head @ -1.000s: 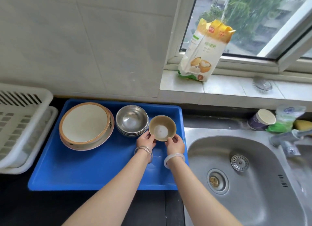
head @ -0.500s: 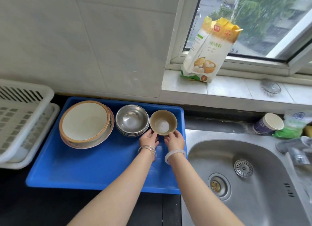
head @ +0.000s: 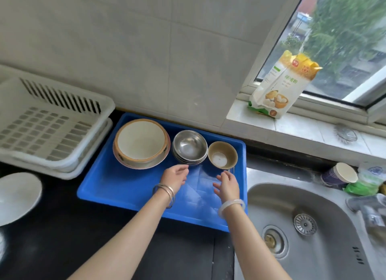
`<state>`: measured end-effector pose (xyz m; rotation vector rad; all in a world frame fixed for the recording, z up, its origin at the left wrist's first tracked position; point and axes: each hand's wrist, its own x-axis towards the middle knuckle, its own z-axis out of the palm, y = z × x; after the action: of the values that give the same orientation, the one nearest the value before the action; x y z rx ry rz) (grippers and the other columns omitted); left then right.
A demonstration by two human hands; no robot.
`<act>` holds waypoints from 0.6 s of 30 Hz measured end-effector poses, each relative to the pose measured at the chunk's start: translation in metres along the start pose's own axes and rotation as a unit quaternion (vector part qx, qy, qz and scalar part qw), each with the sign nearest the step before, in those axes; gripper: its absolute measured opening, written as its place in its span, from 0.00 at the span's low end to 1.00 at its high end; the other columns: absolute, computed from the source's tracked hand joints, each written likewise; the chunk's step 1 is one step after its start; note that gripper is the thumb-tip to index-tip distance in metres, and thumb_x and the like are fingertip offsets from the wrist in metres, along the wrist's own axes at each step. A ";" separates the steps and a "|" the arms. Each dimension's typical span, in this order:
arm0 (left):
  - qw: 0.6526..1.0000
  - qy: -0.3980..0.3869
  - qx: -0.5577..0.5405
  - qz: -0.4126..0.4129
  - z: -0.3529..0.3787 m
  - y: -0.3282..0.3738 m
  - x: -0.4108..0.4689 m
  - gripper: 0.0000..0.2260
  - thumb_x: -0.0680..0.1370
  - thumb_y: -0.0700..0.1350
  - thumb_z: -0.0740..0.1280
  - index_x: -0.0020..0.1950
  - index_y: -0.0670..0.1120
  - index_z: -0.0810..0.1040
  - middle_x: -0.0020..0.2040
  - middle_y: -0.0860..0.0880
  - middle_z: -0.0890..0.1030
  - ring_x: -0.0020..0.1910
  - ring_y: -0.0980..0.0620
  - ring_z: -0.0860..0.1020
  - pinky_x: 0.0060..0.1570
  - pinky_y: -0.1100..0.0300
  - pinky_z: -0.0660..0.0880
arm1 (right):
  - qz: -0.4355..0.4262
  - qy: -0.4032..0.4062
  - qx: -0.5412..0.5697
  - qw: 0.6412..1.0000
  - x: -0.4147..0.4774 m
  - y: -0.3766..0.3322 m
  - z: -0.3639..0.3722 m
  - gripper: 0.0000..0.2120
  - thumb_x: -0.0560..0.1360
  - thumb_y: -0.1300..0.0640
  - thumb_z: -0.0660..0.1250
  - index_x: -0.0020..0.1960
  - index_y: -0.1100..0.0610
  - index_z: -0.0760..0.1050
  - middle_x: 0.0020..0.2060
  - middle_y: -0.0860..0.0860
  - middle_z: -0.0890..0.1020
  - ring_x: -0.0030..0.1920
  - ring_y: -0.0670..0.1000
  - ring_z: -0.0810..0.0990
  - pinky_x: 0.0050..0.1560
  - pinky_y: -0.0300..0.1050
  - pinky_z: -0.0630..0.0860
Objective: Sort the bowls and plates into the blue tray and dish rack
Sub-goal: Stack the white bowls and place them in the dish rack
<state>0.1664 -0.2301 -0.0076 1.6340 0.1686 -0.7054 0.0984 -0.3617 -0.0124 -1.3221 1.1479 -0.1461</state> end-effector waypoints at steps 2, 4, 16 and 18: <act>0.999 0.031 0.031 0.028 -0.037 -0.003 -0.020 0.13 0.78 0.40 0.62 0.61 0.40 0.76 0.49 0.45 0.78 0.47 0.48 0.77 0.44 0.64 0.75 | -0.036 -0.047 -0.022 0.998 -0.026 0.002 0.020 0.10 0.80 0.58 0.55 0.54 0.57 0.74 0.47 0.55 0.79 0.38 0.52 0.77 0.39 0.42 0.72; 0.995 0.085 0.043 0.042 -0.078 -0.010 -0.040 0.11 0.77 0.41 0.63 0.58 0.40 0.78 0.50 0.44 0.80 0.48 0.46 0.78 0.50 0.56 0.77 | -0.058 -0.117 -0.057 0.990 -0.053 0.005 0.049 0.12 0.79 0.60 0.54 0.44 0.55 0.75 0.43 0.55 0.80 0.35 0.51 0.77 0.36 0.40 0.71; 0.858 0.499 0.113 0.042 -0.279 -0.091 -0.146 0.14 0.72 0.35 0.69 0.57 0.40 0.78 0.57 0.40 0.78 0.58 0.41 0.75 0.60 0.50 0.70 | -0.080 -0.371 -0.292 0.878 -0.157 0.065 0.256 0.11 0.78 0.51 0.57 0.55 0.51 0.75 0.41 0.46 0.81 0.34 0.45 0.79 0.34 0.38 0.73; 0.833 0.538 0.127 0.015 -0.299 -0.107 -0.154 0.16 0.70 0.33 0.69 0.58 0.40 0.78 0.63 0.39 0.74 0.63 0.40 0.72 0.66 0.49 0.66 | -0.077 -0.375 -0.330 0.863 -0.163 0.074 0.286 0.15 0.78 0.52 0.57 0.62 0.53 0.72 0.46 0.48 0.81 0.35 0.46 0.79 0.35 0.39 0.75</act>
<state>0.0942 0.1151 -0.0092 2.1277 0.8828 0.3206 0.1867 -0.0365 -0.0295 -1.8354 0.4046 0.6615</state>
